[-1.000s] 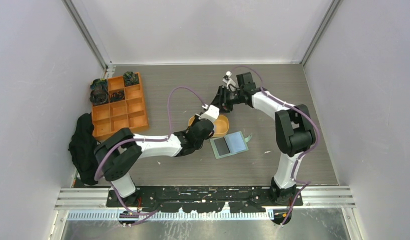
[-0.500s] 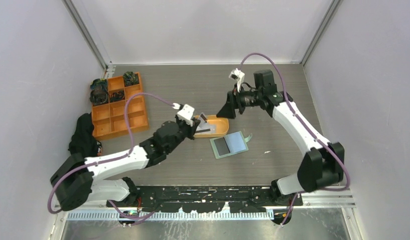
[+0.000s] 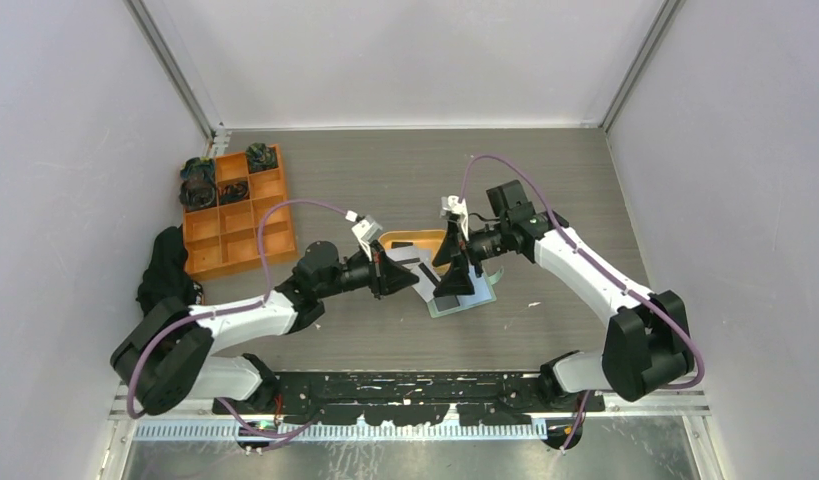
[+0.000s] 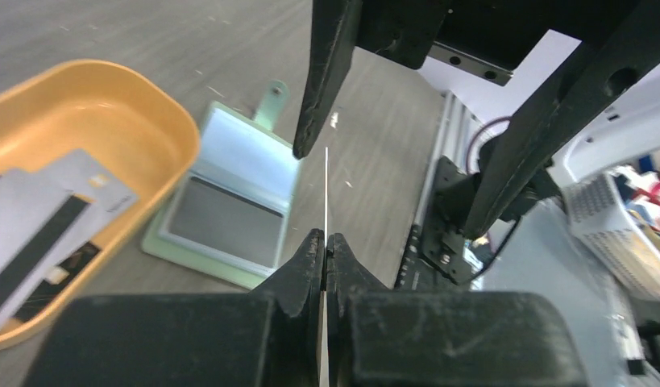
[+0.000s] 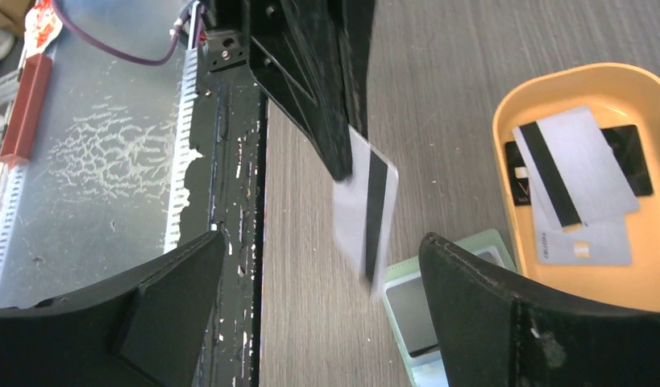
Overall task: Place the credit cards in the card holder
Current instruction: Pick up the credit card from the storage box.
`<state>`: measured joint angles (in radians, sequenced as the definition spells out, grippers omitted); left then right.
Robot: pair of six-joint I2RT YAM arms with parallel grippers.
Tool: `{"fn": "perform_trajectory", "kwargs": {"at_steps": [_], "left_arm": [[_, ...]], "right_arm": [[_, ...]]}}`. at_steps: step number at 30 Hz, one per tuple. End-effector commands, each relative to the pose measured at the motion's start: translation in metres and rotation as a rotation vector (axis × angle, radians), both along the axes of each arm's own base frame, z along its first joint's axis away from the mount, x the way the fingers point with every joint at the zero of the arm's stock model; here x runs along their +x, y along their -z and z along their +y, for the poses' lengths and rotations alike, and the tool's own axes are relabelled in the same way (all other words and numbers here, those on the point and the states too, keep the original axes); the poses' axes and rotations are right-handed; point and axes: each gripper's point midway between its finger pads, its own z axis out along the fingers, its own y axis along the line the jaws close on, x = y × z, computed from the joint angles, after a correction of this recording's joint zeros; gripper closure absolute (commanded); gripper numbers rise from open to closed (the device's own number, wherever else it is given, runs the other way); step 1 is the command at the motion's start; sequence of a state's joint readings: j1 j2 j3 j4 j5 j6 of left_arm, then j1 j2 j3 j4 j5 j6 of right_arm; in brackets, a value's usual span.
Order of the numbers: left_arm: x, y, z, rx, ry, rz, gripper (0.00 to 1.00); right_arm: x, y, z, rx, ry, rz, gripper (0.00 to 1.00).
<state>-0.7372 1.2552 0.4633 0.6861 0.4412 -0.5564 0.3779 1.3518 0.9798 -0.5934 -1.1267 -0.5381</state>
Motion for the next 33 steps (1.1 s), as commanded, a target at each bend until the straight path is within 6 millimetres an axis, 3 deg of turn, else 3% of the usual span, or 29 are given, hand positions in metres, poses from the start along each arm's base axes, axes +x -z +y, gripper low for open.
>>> {"fn": "perform_trajectory", "kwargs": {"at_steps": [1,8,13,17,26,29,33], "left_arm": [[-0.021,-0.026,-0.014,-0.138,0.165,-0.001,1.0],[-0.02,-0.026,-0.015,-0.146,0.204,0.01,1.0],[-0.024,-0.025,-0.015,-0.145,0.226,0.013,1.0],[-0.023,-0.029,-0.013,-0.175,0.212,0.01,0.96],[-0.019,-0.046,0.022,-0.383,0.009,-0.059,0.23],[-0.019,-0.045,0.02,-0.4,0.005,-0.016,0.15],[-0.015,-0.055,0.017,-0.427,-0.019,-0.026,0.16]], "right_arm": [[0.001,0.005,0.01,0.003,-0.044,-0.053,0.1],[-0.014,0.01,0.015,0.007,-0.118,-0.04,0.36],[-0.02,0.004,0.016,0.026,-0.141,-0.027,0.74],[-0.022,-0.008,0.018,0.051,-0.15,0.003,0.96],[-0.001,-0.042,0.028,0.158,0.013,0.217,0.99],[0.004,-0.045,0.033,0.17,0.044,0.302,0.99],[0.007,-0.048,0.037,0.191,0.047,0.339,0.99]]}}
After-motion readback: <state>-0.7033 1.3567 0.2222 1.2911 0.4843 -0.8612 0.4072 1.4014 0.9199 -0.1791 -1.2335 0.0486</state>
